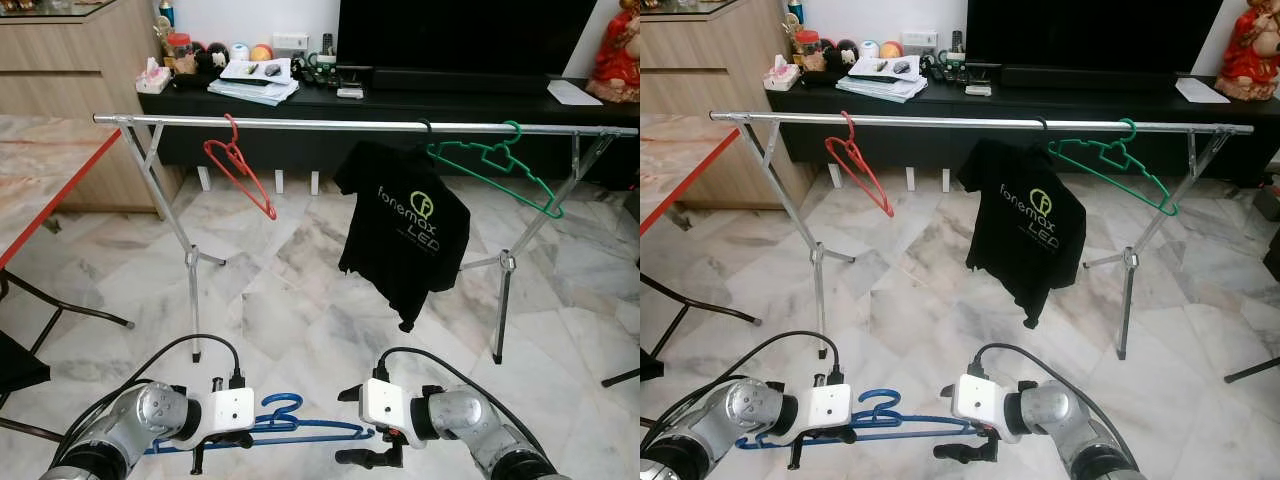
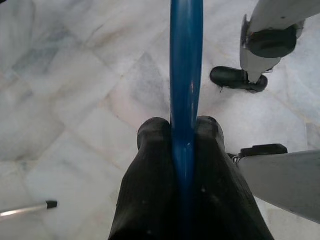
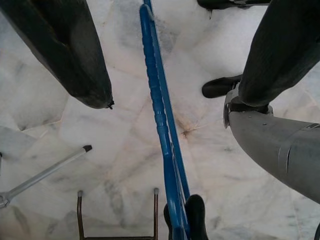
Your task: Hang hanger
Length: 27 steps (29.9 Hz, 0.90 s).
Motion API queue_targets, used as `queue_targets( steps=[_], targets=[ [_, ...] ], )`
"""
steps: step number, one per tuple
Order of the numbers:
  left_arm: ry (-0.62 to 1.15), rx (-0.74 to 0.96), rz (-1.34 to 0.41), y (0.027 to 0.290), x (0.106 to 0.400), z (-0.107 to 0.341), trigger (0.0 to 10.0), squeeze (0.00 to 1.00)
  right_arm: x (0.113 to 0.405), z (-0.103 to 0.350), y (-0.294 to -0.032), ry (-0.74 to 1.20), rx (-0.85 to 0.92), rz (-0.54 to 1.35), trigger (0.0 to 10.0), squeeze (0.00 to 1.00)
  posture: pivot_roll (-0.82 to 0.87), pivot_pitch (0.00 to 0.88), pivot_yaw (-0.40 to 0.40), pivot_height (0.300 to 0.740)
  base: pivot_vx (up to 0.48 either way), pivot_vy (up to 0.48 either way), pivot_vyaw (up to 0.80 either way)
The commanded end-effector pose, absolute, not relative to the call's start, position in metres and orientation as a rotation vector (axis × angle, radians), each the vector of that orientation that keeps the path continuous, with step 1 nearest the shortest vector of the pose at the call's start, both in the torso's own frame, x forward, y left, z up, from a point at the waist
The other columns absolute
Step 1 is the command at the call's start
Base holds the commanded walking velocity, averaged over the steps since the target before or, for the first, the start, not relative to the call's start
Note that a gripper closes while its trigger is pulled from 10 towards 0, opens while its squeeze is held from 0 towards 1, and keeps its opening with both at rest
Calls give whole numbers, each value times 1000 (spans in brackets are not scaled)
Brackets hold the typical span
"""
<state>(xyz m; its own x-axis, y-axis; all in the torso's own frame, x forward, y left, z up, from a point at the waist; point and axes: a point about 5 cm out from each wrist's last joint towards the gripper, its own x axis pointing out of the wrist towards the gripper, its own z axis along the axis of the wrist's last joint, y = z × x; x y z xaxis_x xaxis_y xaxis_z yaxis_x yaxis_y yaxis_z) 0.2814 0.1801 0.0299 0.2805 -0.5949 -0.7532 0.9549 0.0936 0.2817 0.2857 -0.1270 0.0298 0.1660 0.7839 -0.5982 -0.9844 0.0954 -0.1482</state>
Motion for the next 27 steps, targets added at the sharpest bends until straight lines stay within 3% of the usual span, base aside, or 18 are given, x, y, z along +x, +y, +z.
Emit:
queue_targets(
  steps=[1, 21, 22, 23, 24, 25, 26, 27],
  targets=[
    [517, 861, -1242, 181, 283, 34, 10000, 0, 284, 28, -127, 430, -591, 1382, 10000, 0, -5, 70, -26, 740, 0, 0, 0],
    [479, 892, -1316, 165, 290, 46, 10000, 0, 286, 23, -110, 352, -613, 1276, 10000, 0, 16, 63, -32, 740, 0, 0, 0],
    [478, 893, -1319, 164, 290, 46, 10000, 0, 285, 22, -109, 350, -608, 1275, 3922, 0, 19, 61, -33, 740, 0, 0, 0],
    [478, 893, -1319, 164, 290, 46, 10000, 0, 285, 22, -108, 350, -607, 1274, 3922, 0, 19, 61, -33, 740, 0, 0, 0],
    [477, 894, -1320, 164, 290, 46, 10000, 0, 285, 22, -108, 350, -606, 1273, 1137, 0, 22, 60, -34, 740, 0, 0, 0],
    [478, 895, -1321, 163, 289, 46, 10000, 0, 285, 22, -107, 351, -604, 1271, 0, 0, 24, 60, -35, 740, 0, 0, 0],
    [477, 896, -1322, 163, 289, 46, 10000, 0, 284, 21, -107, 355, -599, 1269, 0, 0, 27, 58, -37, 740, 0, 0, 0],
    [476, 896, -1324, 162, 290, 46, 10000, 0, 284, 20, -106, 360, -601, 1268, 5373, 0, 29, 58, -37, 740, 0, 0, 0]
  ],
)
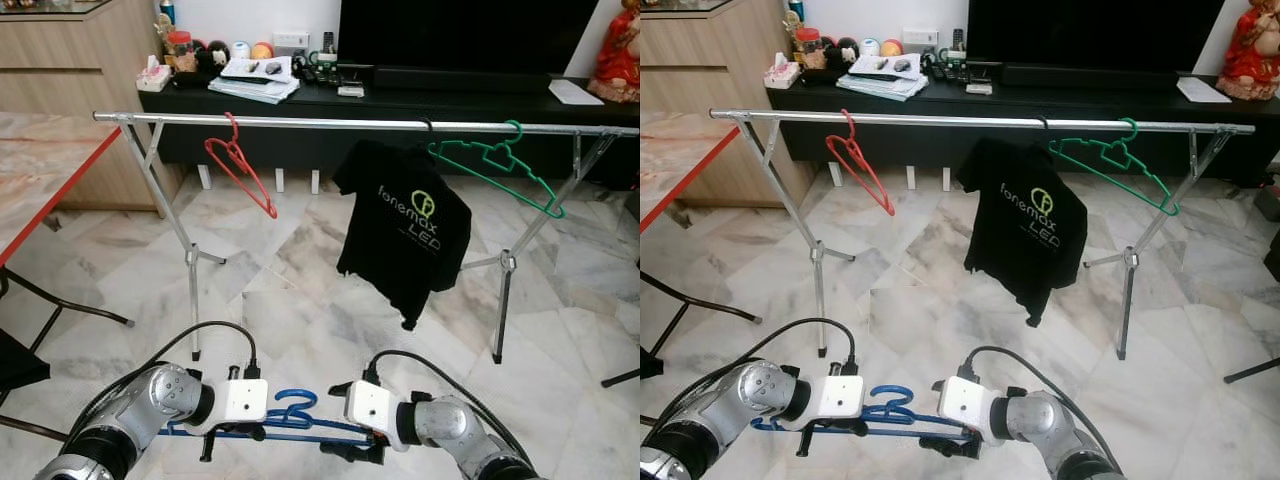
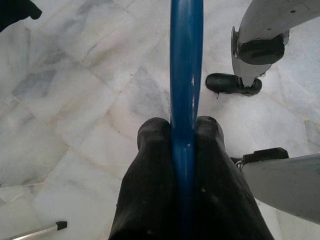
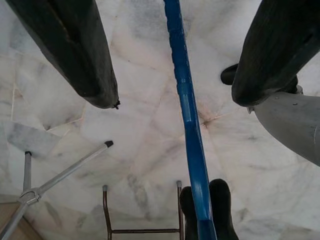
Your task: Hang hanger
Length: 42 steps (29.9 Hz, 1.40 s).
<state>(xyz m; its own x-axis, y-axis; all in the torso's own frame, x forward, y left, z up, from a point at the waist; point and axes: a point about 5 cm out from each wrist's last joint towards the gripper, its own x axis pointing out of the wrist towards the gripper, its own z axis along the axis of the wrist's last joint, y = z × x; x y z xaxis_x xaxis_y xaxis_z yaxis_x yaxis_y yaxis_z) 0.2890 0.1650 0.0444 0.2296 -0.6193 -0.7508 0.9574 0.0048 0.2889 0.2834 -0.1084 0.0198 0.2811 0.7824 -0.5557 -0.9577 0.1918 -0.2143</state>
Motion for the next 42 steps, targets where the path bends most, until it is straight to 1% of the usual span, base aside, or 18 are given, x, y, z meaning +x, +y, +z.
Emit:
queue_targets(
  steps=[1, 2, 6, 8, 20, 28, 29, 30, 31, 32, 33, 38, 39, 40, 41, 42],
  targets=[
    [476, 896, -1324, 162, 290, 46, 10000, 0, 284, 20, -106, 360, -601, 1268, 5373, 0, 29, 58, -37, 740, 0, 0, 0],
    [475, 897, -1328, 162, 290, 47, 10000, 0, 283, 18, -105, 369, -608, 1268, 10000, 0, 32, 56, -39, 740, 0, 0, 0],
    [467, 894, -1339, 160, 291, 50, 10000, 0, 281, 15, -103, 380, -617, 1267, 10000, 0, 37, 56, -42, 740, 0, 0, 0],
    [446, 865, -1347, 156, 293, 55, 10000, 0, 280, 14, -101, 378, -620, 1265, 10000, 0, 40, 56, -43, 740, 0, 0, 0],
    [405, 895, -1409, 151, 294, 64, 10000, 0, 285, 18, -99, 317, -649, 1202, 10000, 0, 36, 65, -46, 740, 0, 0, 0],
    [380, 907, -1458, 145, 291, 67, 10000, 0, 288, 21, -100, 283, -628, 1150, 10000, 0, 42, 70, -49, 740, 0, 0, 0],
    [379, 910, -1461, 144, 291, 68, 10000, 0, 287, 21, -99, 282, -625, 1155, 8235, 0, 42, 70, -49, 740, 0, 0, 0],
    [378, 911, -1462, 144, 291, 68, 10000, 0, 287, 20, -99, 282, -625, 1159, 8235, 0, 42, 70, -49, 740, 0, 0, 0],
    [378, 916, -1467, 144, 290, 68, 10000, 0, 287, 20, -98, 285, -613, 1165, 1216, 0, 43, 69, -51, 740, 0, 0, 0],
    [379, 917, -1468, 144, 290, 68, 10000, 0, 286, 20, -97, 286, -607, 1166, 1216, 0, 43, 69, -51, 740, 0, 0, 0],
    [379, 921, -1471, 143, 290, 67, 10000, 0, 286, 20, -97, 294, -582, 1168, 0, 0, 44, 70, -51, 740, 0, 0, 0],
    [376, 917, -1479, 141, 288, 66, 10000, 0, 281, 18, -92, 323, -486, 1210, 0, 0, 47, 71, -54, 740, 0, 0, 0],
    [378, 917, -1481, 140, 287, 66, 10000, 0, 280, 17, -91, 332, -457, 1225, 2039, 0, 46, 71, -54, 740, 0, 0, 0],
    [378, 917, -1481, 140, 287, 66, 10000, 0, 280, 17, -91, 332, -457, 1225, 2039, 0, 46, 71, -54, 740, 0, 0, 0],
    [380, 917, -1482, 140, 287, 65, 10000, 0, 280, 18, -91, 331, -457, 1232, 2784, 0, 46, 71, -55, 740, 0, 0, 0],
    [381, 917, -1483, 140, 287, 65, 10000, 0, 280, 18, -91, 329, -455, 1232, 3882, 0, 46, 71, -55, 740, 0, 0, 0]
  ],
)
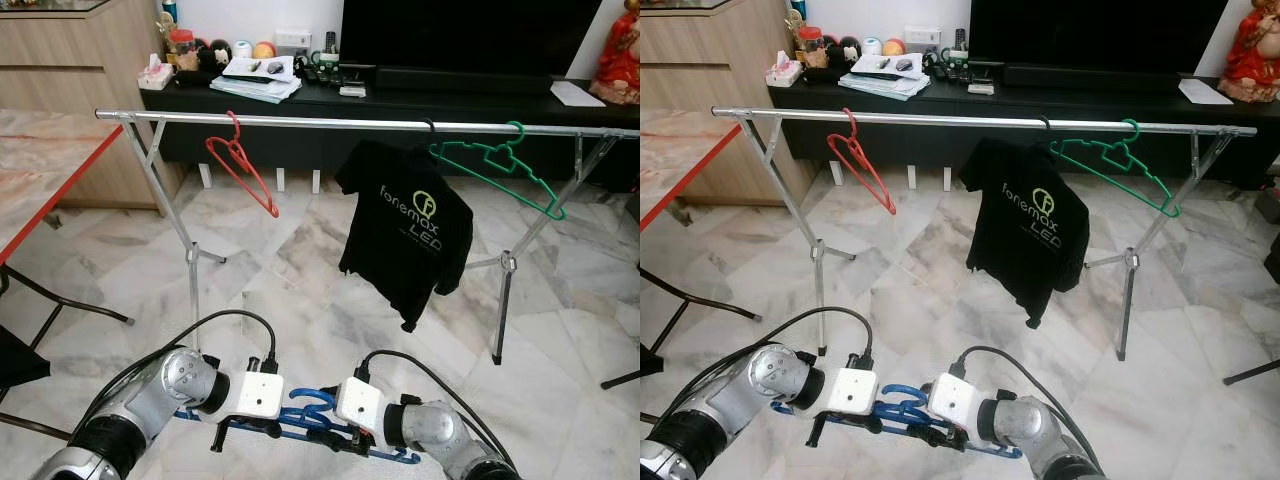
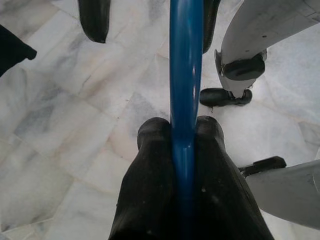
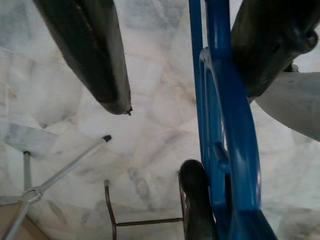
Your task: Hang hanger
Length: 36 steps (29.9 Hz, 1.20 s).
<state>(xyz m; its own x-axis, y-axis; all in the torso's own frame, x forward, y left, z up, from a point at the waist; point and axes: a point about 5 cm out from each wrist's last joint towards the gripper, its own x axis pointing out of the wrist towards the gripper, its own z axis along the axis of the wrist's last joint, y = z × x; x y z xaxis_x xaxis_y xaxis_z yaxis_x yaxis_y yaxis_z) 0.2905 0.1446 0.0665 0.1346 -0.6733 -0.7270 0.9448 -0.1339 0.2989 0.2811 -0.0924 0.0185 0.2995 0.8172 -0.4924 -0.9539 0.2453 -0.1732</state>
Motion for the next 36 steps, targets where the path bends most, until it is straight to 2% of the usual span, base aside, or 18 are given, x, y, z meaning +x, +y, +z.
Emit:
queue_targets(
  steps=[1, 2, 4, 5, 6, 36],
  targets=[
    [382, 917, -1484, 140, 286, 65, 10000, 0, 281, 19, -91, 329, -445, 1231, 5961, 0, 46, 71, -55, 740, 0, 0, 0],
    [383, 917, -1485, 140, 286, 64, 10000, 0, 282, 20, -91, 329, -439, 1231, 10000, 0, 47, 71, -55, 740, 0, 0, 0],
    [383, 917, -1486, 140, 286, 64, 10000, 0, 282, 20, -92, 329, -435, 1232, 10000, 0, 47, 71, -55, 740, 0, 0, 0],
    [382, 916, -1487, 139, 286, 64, 10000, 0, 283, 21, -91, 328, -433, 1240, 7725, 0, 47, 71, -56, 740, 0, 0, 0],
    [381, 916, -1488, 139, 286, 64, 10000, 0, 283, 22, -91, 329, -425, 1247, 0, 0, 49, 71, -56, 740, 0, 0, 0],
    [382, 942, -1482, 140, 288, 64, 10000, 0, 276, 13, -100, 418, -425, 1297, 0, 0, 47, 68, -55, 740, 0, 0, 0]
  ],
)
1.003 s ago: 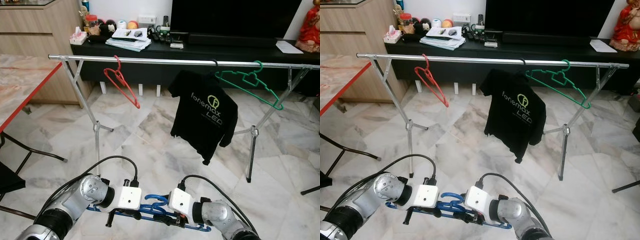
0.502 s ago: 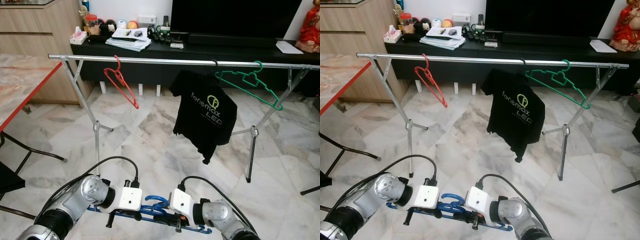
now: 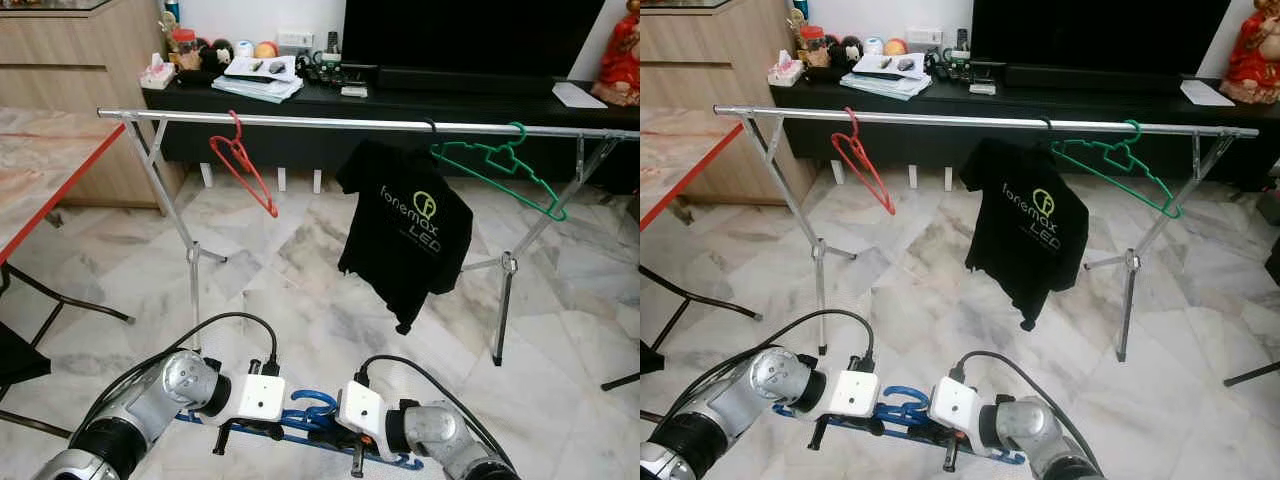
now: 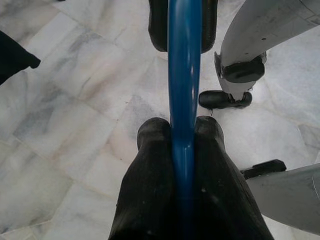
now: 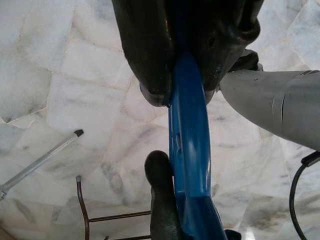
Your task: Hang hanger
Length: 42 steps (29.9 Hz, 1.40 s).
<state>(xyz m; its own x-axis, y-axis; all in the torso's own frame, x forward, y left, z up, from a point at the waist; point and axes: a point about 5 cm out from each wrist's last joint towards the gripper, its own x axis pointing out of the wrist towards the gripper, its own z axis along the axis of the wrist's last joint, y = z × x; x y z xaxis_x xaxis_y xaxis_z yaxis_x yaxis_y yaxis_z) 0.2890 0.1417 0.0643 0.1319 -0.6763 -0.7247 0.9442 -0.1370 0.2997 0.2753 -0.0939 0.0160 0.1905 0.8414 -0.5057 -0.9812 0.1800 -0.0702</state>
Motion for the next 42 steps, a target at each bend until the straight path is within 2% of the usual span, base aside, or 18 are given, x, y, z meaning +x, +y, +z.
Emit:
queue_targets(
  steps=[1, 17, 18, 19, 20, 21, 34, 42],
  targets=[
    [381, 943, -1482, 141, 288, 64, 10000, 0, 275, 13, -100, 419, -425, 1296, 0, 0, 47, 68, -55, 740, 0, 0, 0],
    [363, 949, -1491, 141, 288, 65, 10000, 0, 273, 10, -105, 445, -419, 1297, 0, 0, 42, 64, -55, 740, 0, 0, 0],
    [365, 938, -1497, 141, 287, 65, 10000, 420, 273, 10, -106, 448, -419, 1296, 0, 0, 41, 64, -56, 740, 0, 0, 0],
    [363, 936, -1497, 142, 287, 65, 10000, 580, 272, 9, -106, 451, -419, 1296, 0, 0, 41, 64, -56, 740, 0, 0, 0],
    [361, 935, -1497, 142, 288, 65, 10000, 580, 272, 9, -106, 453, -420, 1296, 0, 0, 41, 64, -56, 740, 0, 0, 0],
    [368, 935, -1498, 143, 287, 65, 10000, 1000, 272, 9, -107, 457, -421, 1294, 0, 0, 41, 62, -55, 740, 0, 0, 0],
    [402, 948, -1489, 153, 288, 64, 10000, 1000, 261, -6, -118, 556, -456, 1269, 0, 0, 39, 54, -56, 740, 0, 0, 0],
    [475, 961, -1393, 177, 286, 55, 10000, 1000, 241, -27, -138, 678, -424, 1179, 0, 0, 38, 66, -54, 740, 0, 0, 0]
  ],
)
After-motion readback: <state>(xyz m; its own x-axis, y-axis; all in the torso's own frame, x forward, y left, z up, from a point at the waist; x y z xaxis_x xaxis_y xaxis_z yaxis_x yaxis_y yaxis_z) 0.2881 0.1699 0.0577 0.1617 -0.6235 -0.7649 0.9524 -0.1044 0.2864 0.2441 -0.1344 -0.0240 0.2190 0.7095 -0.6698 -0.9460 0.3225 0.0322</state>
